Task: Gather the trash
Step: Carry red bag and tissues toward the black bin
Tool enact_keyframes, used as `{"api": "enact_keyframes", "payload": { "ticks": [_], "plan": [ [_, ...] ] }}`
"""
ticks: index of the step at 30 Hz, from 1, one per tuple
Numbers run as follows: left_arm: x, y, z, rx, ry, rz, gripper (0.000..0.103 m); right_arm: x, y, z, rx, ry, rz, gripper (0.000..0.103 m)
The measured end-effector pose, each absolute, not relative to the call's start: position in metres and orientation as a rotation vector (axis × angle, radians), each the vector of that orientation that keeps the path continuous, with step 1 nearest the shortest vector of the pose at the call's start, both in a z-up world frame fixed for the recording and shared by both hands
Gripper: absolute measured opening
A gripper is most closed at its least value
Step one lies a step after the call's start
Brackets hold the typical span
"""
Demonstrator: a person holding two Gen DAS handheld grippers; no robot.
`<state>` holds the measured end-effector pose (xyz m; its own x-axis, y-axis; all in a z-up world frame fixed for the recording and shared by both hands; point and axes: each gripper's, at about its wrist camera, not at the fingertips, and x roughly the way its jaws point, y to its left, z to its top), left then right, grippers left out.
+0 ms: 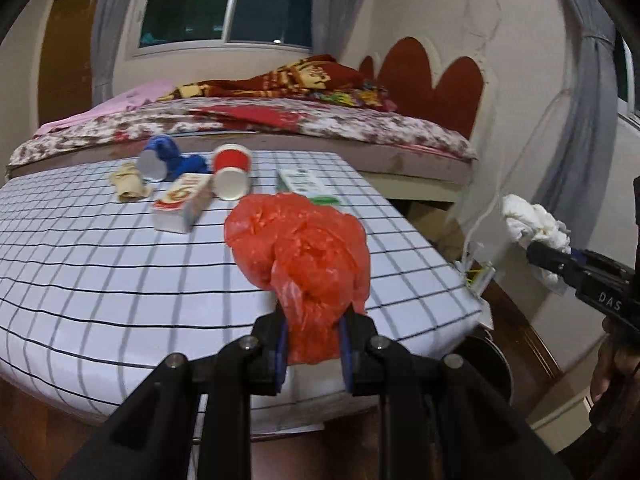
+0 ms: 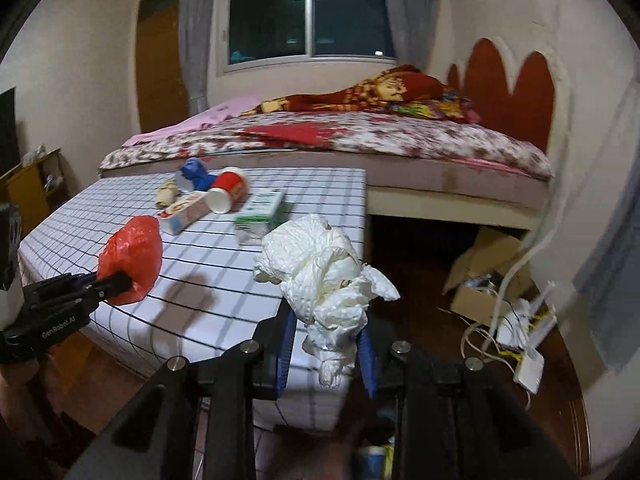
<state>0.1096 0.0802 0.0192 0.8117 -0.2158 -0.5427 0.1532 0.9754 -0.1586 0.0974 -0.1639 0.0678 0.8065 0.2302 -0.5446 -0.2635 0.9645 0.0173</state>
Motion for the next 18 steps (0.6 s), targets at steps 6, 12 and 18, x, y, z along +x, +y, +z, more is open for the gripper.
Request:
{"api": "enact_keyframes", "payload": {
  "ticks": [6,12,18],
  "plan": [
    [0.099,0.049,0.026,-0.055,0.576,-0.258,0.022,0.079,-0.196,0.061,-0.034,0.577,0.194,0.03],
    [0.091,0.013,0.021,-0.011,0.592,-0.335,0.022,0.065,-0.233,0.035,0.026,0.623,0.119,0.03],
    [0.084,-0.03,0.013,0.006,0.615,-0.408,0.022,0.047,-0.265,0.018,0.019,0.653,0.068,0.03]
  ]
}}
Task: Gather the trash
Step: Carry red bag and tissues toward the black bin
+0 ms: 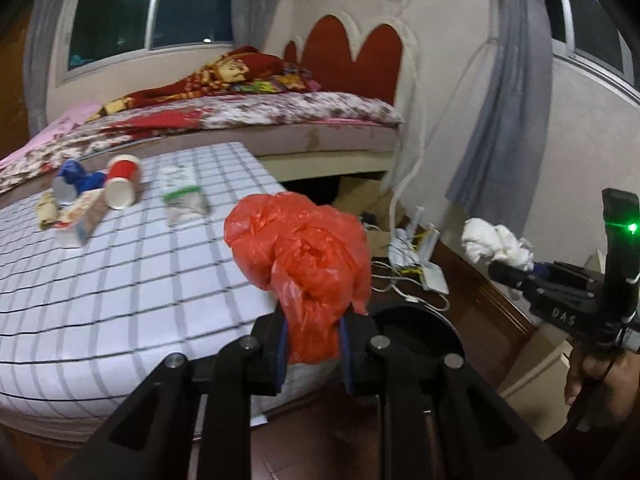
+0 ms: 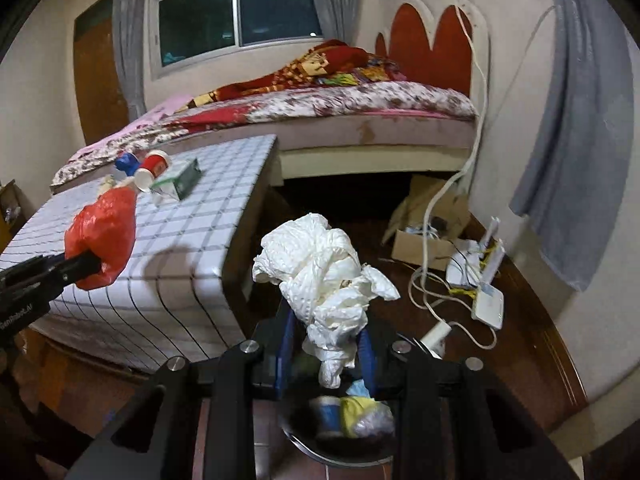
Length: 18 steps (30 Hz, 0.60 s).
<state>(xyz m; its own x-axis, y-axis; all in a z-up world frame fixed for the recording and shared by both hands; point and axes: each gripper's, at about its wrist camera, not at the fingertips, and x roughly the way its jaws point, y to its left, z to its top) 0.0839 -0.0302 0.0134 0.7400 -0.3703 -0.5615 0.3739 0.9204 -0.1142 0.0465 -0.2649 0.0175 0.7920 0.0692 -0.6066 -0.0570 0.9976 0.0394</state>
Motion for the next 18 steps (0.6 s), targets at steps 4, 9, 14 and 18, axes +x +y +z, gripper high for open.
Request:
{"api": "enact_keyframes", "payload": {
  "ticks": [4,9,14,18],
  "plan": [
    [0.079,-0.065,0.007,0.029,0.633,-0.466,0.022,0.04,-0.287,0.008,0.038,0.675,0.035,0.03],
    [0.073,-0.104,-0.002,0.063,0.662,-0.532,0.022,0.036,-0.304,0.001,0.035,0.69,0.007,0.03],
    [0.074,-0.131,-0.018,0.094,0.707,-0.559,0.022,0.04,-0.313,-0.01,0.041,0.72,0.0,0.03],
    [0.079,-0.142,-0.031,0.102,0.743,-0.568,0.022,0.045,-0.318,-0.018,0.046,0.742,-0.002,0.03]
  ]
}}
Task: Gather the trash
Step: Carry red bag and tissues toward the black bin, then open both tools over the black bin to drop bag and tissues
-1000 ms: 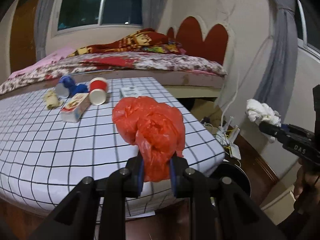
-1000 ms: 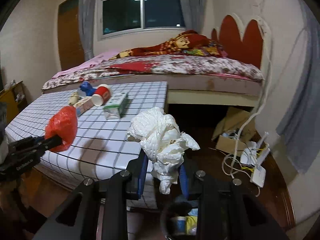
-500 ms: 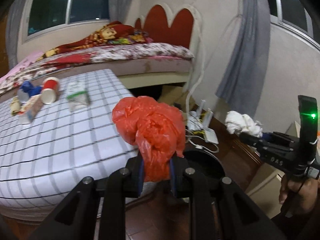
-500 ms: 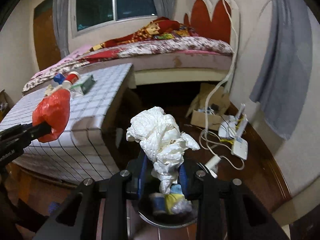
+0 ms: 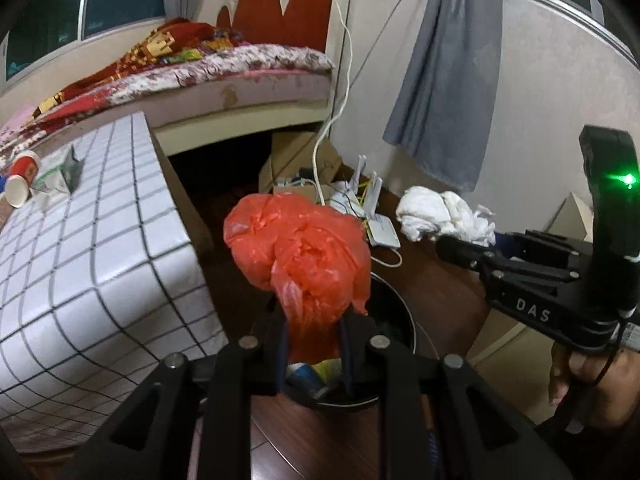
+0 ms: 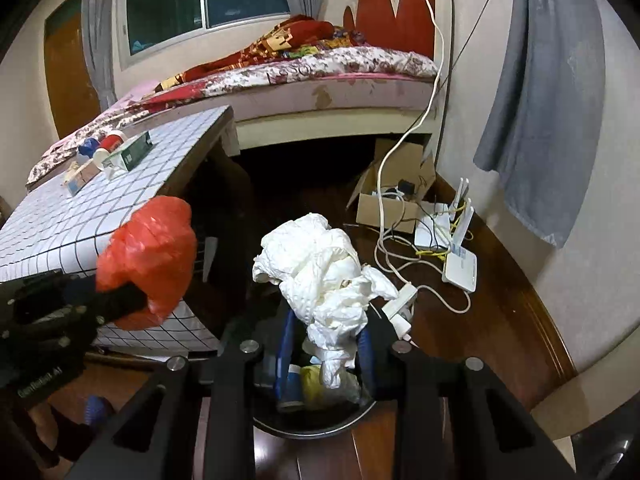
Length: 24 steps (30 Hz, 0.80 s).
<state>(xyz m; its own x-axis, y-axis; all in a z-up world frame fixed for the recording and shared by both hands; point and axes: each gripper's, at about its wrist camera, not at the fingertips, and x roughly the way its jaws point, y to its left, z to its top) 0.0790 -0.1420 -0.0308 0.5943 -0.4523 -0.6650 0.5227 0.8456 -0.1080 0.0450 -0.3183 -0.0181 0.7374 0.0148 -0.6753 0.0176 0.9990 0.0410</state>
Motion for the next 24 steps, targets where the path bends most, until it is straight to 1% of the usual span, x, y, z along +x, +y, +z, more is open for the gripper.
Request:
{"api": "enact_keyframes", "payload": {
  "ticks": [14,15,16,17,18,19,20,21,23,24],
  "plan": [
    [0.092,-0.154,-0.068,0.103,0.851,-0.593,0.022,0.067,-0.317,-0.055,0.043,0.859,0.019,0.03],
    [0.094,-0.154,-0.07,0.098,0.857,-0.6,0.023,0.07,-0.317,-0.057,0.039,0.867,0.024,0.031],
    [0.096,-0.154,-0.071,0.087,0.861,-0.612,0.026,0.073,-0.317,-0.061,0.033,0.878,0.028,0.032],
    [0.099,-0.154,-0.073,0.064,0.871,-0.632,0.031,0.076,-0.317,-0.065,0.024,0.894,0.034,0.033],
    [0.102,-0.153,-0.076,0.049,0.888,-0.63,0.058,0.081,-0.317,-0.075,0.002,0.927,0.021,0.045],
    [0.103,-0.152,-0.077,0.043,0.891,-0.585,0.087,0.083,-0.319,-0.082,-0.014,0.943,-0.008,0.064],
    [0.102,-0.149,-0.076,0.04,0.872,-0.558,0.094,0.085,-0.321,-0.087,-0.016,0.953,-0.029,0.069],
    [0.101,-0.146,-0.073,0.037,0.849,-0.541,0.096,0.085,-0.325,-0.091,-0.003,0.967,-0.035,0.069],
    [0.1,-0.14,-0.07,0.043,0.832,-0.505,0.097,0.084,-0.327,-0.091,-0.007,0.967,-0.047,0.072],
    [0.1,-0.138,-0.07,0.045,0.832,-0.491,0.1,0.083,-0.326,-0.09,-0.015,0.957,-0.047,0.08]
  ]
}}
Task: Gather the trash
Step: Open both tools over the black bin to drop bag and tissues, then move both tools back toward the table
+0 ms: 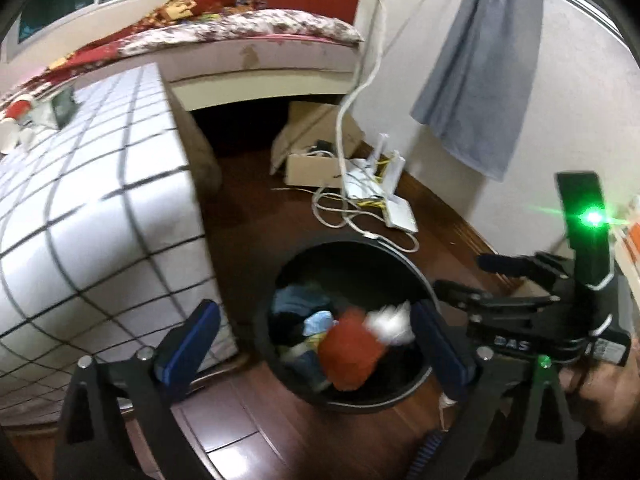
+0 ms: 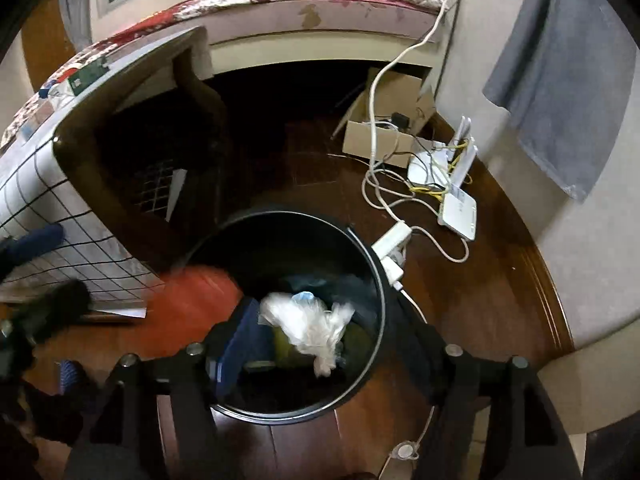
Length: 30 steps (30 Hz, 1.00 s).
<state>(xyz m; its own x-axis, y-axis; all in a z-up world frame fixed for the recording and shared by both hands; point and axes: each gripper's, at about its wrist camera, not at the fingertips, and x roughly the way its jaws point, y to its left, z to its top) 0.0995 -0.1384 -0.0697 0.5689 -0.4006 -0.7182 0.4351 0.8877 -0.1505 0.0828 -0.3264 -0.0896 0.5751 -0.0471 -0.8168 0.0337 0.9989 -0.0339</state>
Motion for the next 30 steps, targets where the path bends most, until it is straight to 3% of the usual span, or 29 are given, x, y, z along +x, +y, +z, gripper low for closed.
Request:
{"api": "enact_keyframes", "payload": {
  "ticks": [1,3,30],
  "plan": [
    [0.099,-0.136,-0.068,0.049,0.826,-0.472,0.1,0.081,-0.324,-0.086,-0.026,0.941,-0.047,0.09],
    [0.098,-0.133,-0.068,0.064,0.823,-0.441,0.102,0.079,-0.319,-0.08,-0.043,0.914,-0.041,0.097],
    [0.087,-0.084,-0.03,0.05,0.709,-0.322,0.102,0.072,-0.264,-0.039,-0.159,0.768,0.035,0.102]
  ]
}}
